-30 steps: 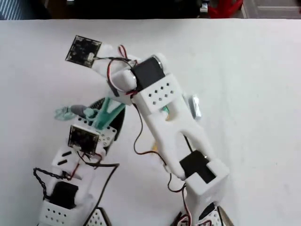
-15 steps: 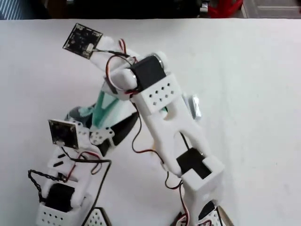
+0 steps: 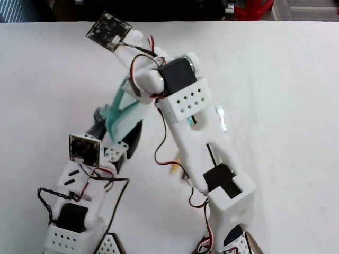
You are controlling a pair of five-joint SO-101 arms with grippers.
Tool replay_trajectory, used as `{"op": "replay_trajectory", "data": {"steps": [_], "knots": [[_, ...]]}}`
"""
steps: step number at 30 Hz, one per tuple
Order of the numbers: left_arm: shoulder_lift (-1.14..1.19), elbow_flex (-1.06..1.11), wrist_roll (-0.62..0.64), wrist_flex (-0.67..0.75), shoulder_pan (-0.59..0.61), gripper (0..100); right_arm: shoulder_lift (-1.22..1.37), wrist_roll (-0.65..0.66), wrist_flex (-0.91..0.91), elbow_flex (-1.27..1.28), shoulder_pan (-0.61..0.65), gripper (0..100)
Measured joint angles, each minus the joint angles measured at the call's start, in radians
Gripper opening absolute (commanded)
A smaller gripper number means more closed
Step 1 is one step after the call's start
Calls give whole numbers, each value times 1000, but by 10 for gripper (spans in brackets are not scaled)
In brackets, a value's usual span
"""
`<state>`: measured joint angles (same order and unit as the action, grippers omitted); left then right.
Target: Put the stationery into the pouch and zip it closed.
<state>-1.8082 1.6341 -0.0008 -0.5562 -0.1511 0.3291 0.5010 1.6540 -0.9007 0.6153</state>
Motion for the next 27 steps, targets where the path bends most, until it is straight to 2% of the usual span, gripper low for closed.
{"op": "replay_trajectory", "data": {"steps": [6,13,21,27], "knots": [[0,0,0,11,-5,17,0,-6,-2,0,-2,18],[2,-6,-2,5,-51,23,0,-3,-2,0,-2,18],[0,-216,-2,-219,-203,23,-95,0,66,-80,0,23],[3,-245,0,-258,-244,24,-173,-2,68,123,-5,84]]}}
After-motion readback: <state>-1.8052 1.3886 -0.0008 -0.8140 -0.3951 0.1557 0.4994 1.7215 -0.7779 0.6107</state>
